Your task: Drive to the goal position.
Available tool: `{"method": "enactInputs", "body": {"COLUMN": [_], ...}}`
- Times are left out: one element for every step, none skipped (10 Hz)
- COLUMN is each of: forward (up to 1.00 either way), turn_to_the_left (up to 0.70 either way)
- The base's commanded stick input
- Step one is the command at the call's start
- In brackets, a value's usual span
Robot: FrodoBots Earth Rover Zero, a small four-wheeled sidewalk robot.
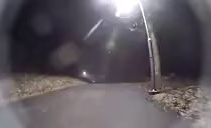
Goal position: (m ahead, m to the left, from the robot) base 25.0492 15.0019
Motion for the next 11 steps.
{"method": "enactInputs", "body": {"forward": [1.0, 1.0, 1.0, 1.0, 1.0, 1.0, 1.0, 1.0, 1.0, 1.0, 1.0], "turn_to_the_left": [0.04, 0.04, 0.04, 0.04, 0.04, 0.05, 0.07, 0.12, 0.14, 0.14, 0.13]}}
